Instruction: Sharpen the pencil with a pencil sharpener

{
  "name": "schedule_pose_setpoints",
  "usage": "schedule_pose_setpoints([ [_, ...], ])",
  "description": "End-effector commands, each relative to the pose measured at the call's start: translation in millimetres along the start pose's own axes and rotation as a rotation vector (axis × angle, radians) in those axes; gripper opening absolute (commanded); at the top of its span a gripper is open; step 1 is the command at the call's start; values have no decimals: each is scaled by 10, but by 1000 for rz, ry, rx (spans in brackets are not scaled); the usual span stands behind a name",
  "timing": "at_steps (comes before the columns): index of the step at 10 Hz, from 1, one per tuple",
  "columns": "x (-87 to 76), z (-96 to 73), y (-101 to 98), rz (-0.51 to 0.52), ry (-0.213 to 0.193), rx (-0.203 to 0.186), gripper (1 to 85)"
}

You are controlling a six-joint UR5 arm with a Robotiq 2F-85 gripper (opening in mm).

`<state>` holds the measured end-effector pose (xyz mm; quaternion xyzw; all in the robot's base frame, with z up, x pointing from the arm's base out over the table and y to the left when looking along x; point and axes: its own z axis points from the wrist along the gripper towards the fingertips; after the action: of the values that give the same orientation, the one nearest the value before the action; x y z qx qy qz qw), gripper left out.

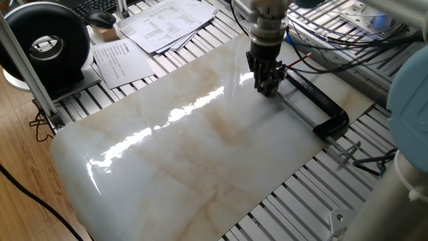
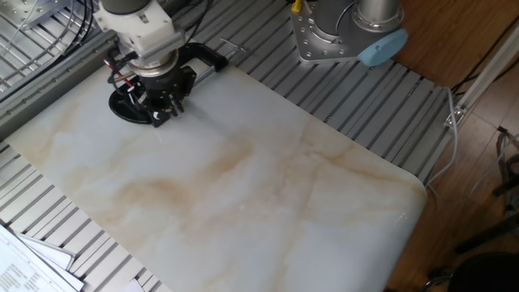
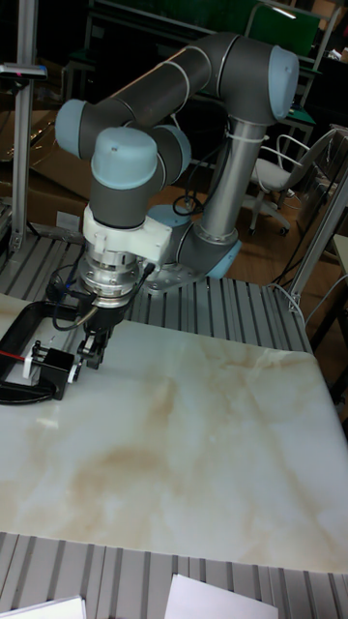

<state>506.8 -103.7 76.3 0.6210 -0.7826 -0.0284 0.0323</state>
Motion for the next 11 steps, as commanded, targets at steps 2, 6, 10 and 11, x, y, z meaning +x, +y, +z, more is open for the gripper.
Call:
schedule_pose_setpoints([
  [2, -101, -222, -203, -37, 2, -4, 10],
  [6, -126, -41, -563, -131, 0, 78, 197],
  [10, -219, 28, -655, -161, -19, 85, 640],
  [11, -221, 31, -696, -163, -21, 84, 637],
])
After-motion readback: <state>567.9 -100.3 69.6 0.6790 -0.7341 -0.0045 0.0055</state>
